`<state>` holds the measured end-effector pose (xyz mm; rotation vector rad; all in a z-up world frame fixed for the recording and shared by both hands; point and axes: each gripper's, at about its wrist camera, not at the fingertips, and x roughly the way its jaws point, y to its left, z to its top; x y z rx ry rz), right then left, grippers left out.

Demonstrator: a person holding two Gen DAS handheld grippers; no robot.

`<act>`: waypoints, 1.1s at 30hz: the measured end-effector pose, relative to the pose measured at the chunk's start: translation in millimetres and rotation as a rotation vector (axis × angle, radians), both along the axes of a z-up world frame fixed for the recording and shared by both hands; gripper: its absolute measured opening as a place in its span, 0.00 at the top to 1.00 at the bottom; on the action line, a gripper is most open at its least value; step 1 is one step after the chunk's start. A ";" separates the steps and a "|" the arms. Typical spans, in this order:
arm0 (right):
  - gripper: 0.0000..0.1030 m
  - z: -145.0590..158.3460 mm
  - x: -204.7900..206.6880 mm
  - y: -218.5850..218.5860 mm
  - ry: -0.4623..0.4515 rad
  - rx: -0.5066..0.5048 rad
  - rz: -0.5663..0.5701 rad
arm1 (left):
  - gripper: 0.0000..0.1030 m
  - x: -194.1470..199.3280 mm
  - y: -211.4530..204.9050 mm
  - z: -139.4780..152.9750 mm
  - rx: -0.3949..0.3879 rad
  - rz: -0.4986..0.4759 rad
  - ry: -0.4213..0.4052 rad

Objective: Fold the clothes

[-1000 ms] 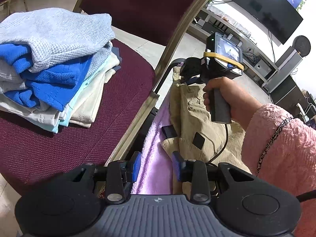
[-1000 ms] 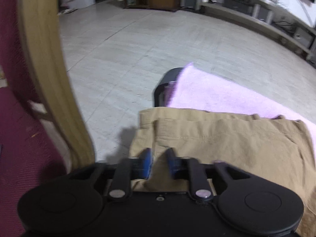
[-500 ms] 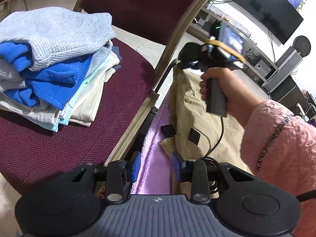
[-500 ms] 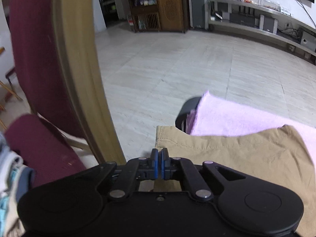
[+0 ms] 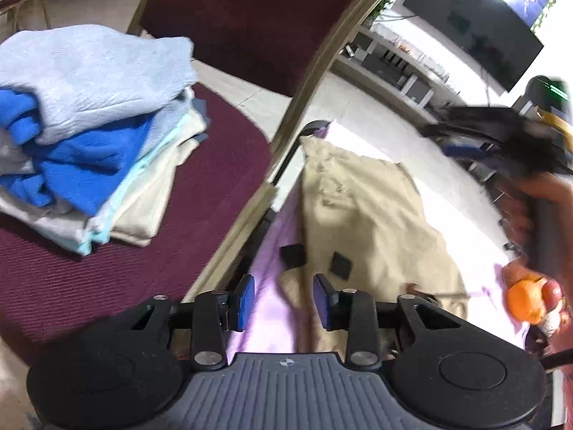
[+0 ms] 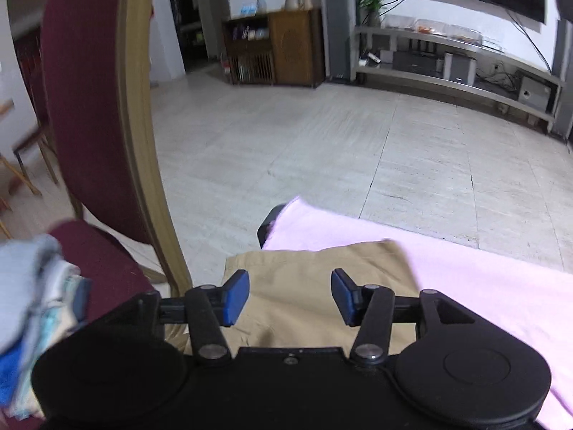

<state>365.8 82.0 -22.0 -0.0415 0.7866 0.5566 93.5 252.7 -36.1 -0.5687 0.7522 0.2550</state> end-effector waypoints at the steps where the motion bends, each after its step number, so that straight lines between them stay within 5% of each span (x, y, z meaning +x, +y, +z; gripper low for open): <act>1: 0.48 8.3 -2.0 -19.1 0.003 0.043 -0.016 | 0.63 6.2 -1.1 1.4 -0.004 -0.010 -0.011; 7: 0.39 1.4 18.8 -93.1 0.066 0.212 -0.098 | 0.71 73.9 -20.5 0.1 0.026 -0.150 -0.082; 11: 0.42 -45.8 55.7 -120.8 0.187 0.268 -0.141 | 0.85 134.3 -29.5 -26.9 0.134 -0.196 -0.047; 18: 0.51 -146.2 96.3 -154.1 0.413 0.332 -0.211 | 0.92 203.6 -24.0 -88.5 0.176 -0.290 0.059; 24: 0.55 -196.4 105.4 -176.7 0.625 0.651 -0.073 | 0.91 202.3 -17.8 -95.4 0.168 -0.327 0.029; 28: 0.63 -200.9 111.3 -166.6 0.602 0.699 -0.037 | 0.89 201.3 -17.6 -97.0 0.176 -0.329 0.024; 31: 0.65 -194.6 116.5 -138.2 0.526 0.623 -0.037 | 0.88 201.0 -21.4 -96.2 0.207 -0.340 0.022; 33: 0.83 -188.8 116.8 -118.5 0.450 0.532 -0.049 | 0.88 203.2 -25.3 -96.3 0.234 -0.346 0.022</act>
